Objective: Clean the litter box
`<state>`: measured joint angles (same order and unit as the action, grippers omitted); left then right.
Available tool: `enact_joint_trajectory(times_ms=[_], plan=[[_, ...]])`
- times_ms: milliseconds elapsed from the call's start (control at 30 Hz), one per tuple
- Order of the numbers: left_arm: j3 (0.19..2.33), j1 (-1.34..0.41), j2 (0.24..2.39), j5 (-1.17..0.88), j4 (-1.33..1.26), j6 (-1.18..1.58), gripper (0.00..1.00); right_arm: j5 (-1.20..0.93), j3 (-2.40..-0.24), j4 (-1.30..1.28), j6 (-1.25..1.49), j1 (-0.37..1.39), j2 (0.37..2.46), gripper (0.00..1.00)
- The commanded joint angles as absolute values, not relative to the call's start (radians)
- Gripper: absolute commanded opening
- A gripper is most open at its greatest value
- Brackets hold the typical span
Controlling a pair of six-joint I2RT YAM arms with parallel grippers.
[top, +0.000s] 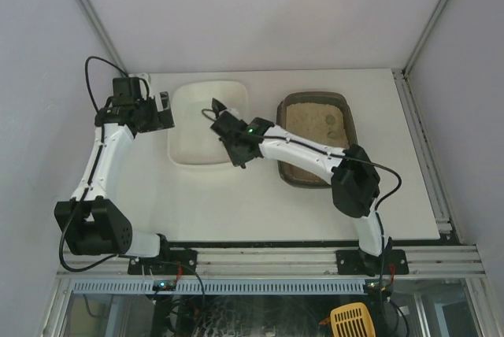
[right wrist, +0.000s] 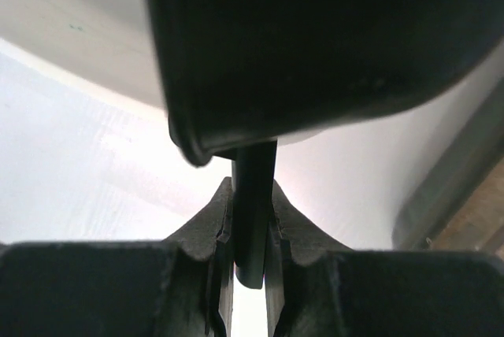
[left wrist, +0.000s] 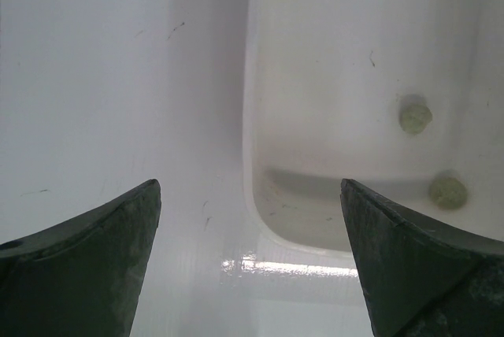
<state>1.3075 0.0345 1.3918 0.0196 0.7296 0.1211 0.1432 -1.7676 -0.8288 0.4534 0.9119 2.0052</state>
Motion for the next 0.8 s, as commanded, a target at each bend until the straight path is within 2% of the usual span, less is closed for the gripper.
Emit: enact_joint_trajectory(times_ms=[0, 200, 400, 467, 667, 767], plan=[[1.376, 0.041, 1.369, -0.036, 0.733, 0.128, 0.99, 0.523, -1.871, -0.966, 0.321, 1.002, 2.033, 0.0], [1.407, 0.041, 1.385, 0.015, 0.74, 0.128, 0.99, 0.759, -1.946, -1.006, 0.252, 1.072, 2.1, 0.0], [1.473, 0.043, 1.413, 0.003, 0.752, 0.128, 0.99, 0.752, -1.938, -1.008, 0.287, 1.053, 2.072, 0.0], [1.513, 0.039, 1.449, -0.032, 0.758, 0.137, 0.98, 0.696, -1.904, -1.005, 0.336, 1.02, 2.006, 0.0], [1.779, -0.057, 1.658, -0.114, 0.804, 0.197, 0.99, 0.42, -1.62, -1.037, 0.468, 0.81, 1.705, 0.0], [1.921, -0.143, 1.79, -0.168, 0.804, 0.255, 0.99, 0.191, -1.467, -1.032, 0.51, 0.69, 1.562, 0.0]])
